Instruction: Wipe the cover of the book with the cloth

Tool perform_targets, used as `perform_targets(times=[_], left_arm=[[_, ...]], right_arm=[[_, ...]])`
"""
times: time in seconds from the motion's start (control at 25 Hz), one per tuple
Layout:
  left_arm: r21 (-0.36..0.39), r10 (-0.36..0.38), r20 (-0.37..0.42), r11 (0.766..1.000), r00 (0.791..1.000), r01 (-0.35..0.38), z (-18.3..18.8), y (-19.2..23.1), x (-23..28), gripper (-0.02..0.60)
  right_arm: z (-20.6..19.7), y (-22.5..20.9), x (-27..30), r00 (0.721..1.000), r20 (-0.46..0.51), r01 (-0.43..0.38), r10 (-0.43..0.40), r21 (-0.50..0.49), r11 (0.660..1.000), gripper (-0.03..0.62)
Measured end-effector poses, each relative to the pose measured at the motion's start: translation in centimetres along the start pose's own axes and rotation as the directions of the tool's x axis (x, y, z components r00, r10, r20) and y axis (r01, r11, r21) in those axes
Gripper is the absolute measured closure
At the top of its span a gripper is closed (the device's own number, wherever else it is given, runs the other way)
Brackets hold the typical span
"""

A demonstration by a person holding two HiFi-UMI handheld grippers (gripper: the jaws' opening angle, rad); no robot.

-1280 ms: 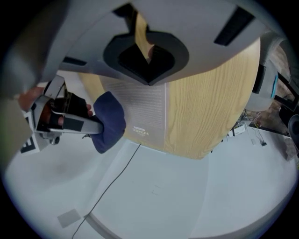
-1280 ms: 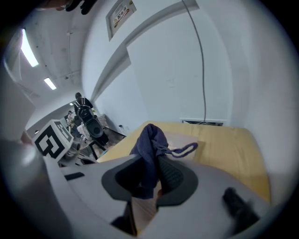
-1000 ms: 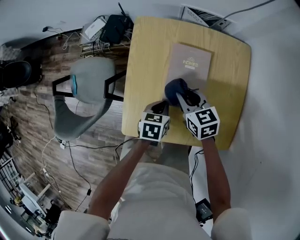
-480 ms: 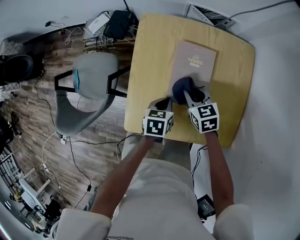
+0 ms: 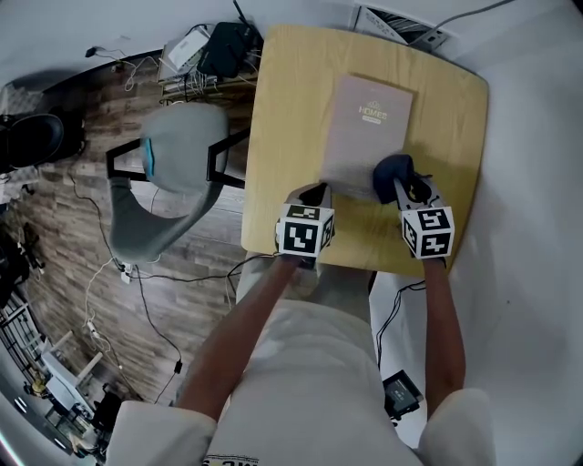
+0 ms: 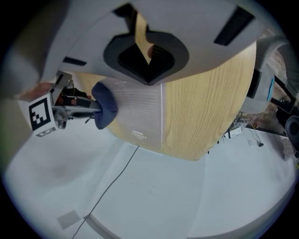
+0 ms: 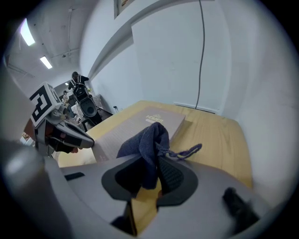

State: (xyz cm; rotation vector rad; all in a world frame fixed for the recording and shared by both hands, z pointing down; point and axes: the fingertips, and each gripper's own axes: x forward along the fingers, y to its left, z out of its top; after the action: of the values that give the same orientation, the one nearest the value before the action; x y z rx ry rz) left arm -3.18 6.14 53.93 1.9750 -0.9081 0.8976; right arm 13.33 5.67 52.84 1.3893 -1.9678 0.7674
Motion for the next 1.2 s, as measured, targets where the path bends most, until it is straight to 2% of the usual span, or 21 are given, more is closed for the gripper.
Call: perform_targets(times=[0.12,0.24,0.36,0.44,0.56,0.68,0.8,1.04,1.2], left_arm=[[-0.006,-0.010,-0.009,1.000,1.000,0.010,-0.1,0.0,0.1,0.575],[0.007,-0.028,-0.021,1.000,0.999,0.028,-0.1,0.0,0.2,0.575],[0.015,-0.023,-0.023,1.000,0.999,0.023,0.0,0.1,-0.3,0.575],[0.025,-0.018,0.006,1.000,1.000,0.018,0.5,0.1,-1.3,0.575],[0.045,-0.024,0.042,0.999,0.999,0.022,0.9,-0.1,-3.4,0.575],[0.071,-0.017,0.058,0.997,0.998,0.013,0.6,-0.3,-5.6,0.575],[0.066,0.002,0.058,0.998,0.998,-0.006,0.0,-0.4,-6.9,0.575],[0.074,0.008,0.062,0.997,0.998,-0.013,-0.8,-1.4,-8.5,0.575],[0.089,-0.004,0.058,0.996,0.998,-0.001,-1.4,-2.5,-9.3,0.575]], right_arm=[[-1.1,-1.4,-0.9,0.998,-0.030,0.059,-0.059,0.012,0.998,0.505],[-1.9,-2.4,-1.9,0.986,-0.075,0.147,-0.147,-0.017,0.989,0.505],[-1.0,-1.8,-3.3,0.981,-0.054,0.181,-0.184,-0.052,0.982,0.505],[0.4,-0.2,-3.9,0.989,-0.016,0.143,-0.144,-0.051,0.988,0.505],[2.4,2.9,-3.9,0.998,0.047,0.036,-0.035,-0.014,0.999,0.505],[4.0,6.6,-3.2,0.992,0.099,-0.082,0.079,0.030,0.996,0.505],[5.2,10.0,-1.1,0.980,0.120,-0.162,0.159,0.011,0.987,0.506],[3.4,12.5,3.8,0.974,0.048,-0.225,0.223,0.056,0.973,0.505],[2.5,11.1,3.3,0.980,0.033,-0.199,0.197,0.063,0.978,0.505]])
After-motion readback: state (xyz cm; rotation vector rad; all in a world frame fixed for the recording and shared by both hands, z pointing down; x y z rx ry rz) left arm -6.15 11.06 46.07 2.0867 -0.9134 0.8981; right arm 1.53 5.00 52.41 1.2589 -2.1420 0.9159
